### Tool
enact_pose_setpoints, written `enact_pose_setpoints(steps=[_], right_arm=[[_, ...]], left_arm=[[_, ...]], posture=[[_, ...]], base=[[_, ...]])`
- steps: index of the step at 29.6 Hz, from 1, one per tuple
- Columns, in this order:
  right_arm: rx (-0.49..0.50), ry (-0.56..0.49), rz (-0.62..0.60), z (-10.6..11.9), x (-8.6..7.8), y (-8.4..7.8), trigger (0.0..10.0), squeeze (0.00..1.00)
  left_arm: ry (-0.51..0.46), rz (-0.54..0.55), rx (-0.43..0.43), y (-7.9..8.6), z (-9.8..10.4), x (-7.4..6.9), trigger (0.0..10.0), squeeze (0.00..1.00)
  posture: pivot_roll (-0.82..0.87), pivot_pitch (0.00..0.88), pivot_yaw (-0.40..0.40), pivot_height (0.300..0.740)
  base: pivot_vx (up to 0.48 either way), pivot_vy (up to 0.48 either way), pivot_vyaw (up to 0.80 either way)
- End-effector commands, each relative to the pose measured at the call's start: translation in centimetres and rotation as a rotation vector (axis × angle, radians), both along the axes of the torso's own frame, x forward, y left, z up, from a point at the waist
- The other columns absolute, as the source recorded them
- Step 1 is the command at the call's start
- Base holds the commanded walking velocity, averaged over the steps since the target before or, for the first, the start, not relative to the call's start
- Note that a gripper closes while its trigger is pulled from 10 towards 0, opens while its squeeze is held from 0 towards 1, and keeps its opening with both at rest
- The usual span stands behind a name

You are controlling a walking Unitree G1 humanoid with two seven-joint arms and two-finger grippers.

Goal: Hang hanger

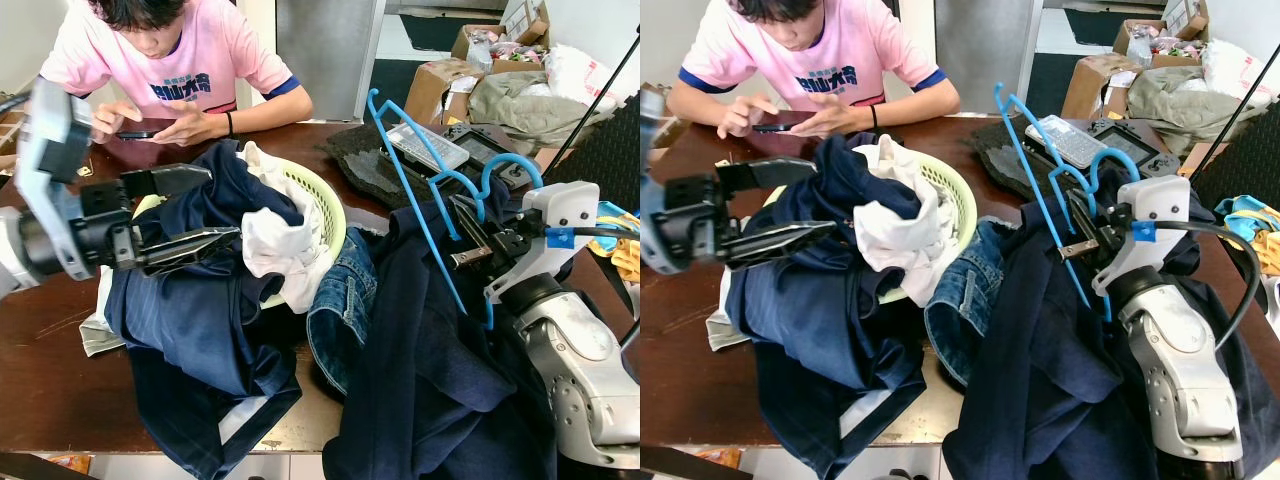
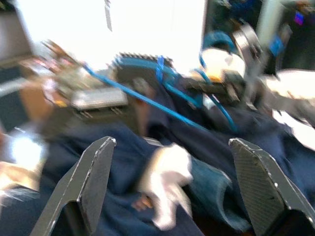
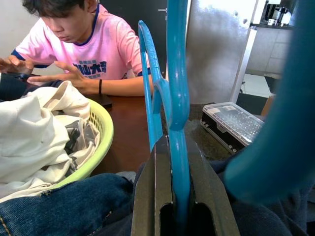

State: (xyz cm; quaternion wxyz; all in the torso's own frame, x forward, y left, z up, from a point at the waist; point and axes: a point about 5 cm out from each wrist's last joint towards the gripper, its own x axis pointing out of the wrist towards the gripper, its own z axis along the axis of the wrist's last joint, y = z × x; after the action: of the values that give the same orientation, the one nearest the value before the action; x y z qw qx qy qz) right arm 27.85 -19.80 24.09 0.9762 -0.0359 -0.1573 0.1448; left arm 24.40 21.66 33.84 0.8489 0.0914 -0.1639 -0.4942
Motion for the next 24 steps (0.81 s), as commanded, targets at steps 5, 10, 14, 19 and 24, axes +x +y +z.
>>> enact_pose_setpoints(steps=[5,10,14,19,24], right_arm=[[-0.001,0.003,0.004,0.1,0.1,-0.2,10.0,0.00],[-0.002,0.004,0.013,0.0,0.2,0.1,10.0,0.00],[-0.001,0.004,0.018,0.0,0.2,0.3,10.0,0.00],[-0.003,0.004,0.020,0.0,0.2,0.3,10.0,0.00],[-0.003,0.004,0.017,0.0,0.1,0.2,10.0,0.00]], left_arm=[[-0.116,0.197,-0.122,2.0,2.5,1.0,10.0,0.00],[-0.204,0.588,-0.194,5.5,3.5,3.6,10.0,0.00],[-0.163,0.430,-0.146,3.3,1.6,3.5,10.0,0.00],[-0.120,0.215,-0.088,1.5,0.6,2.9,10.0,0.00],[-0.079,0.075,-0.010,0.9,0.2,2.5,10.0,0.00]], posture=[[0.13,0.189,-0.033,0.740],[0.13,0.185,-0.033,0.740],[0.12,0.179,-0.036,0.740],[0.11,0.179,-0.038,0.740],[0.12,0.187,-0.039,0.740]], base=[[0.000,0.000,0.00],[0.000,0.000,0.00],[0.000,0.000,0.00],[0.000,0.000,0.00],[0.000,0.000,0.00]])
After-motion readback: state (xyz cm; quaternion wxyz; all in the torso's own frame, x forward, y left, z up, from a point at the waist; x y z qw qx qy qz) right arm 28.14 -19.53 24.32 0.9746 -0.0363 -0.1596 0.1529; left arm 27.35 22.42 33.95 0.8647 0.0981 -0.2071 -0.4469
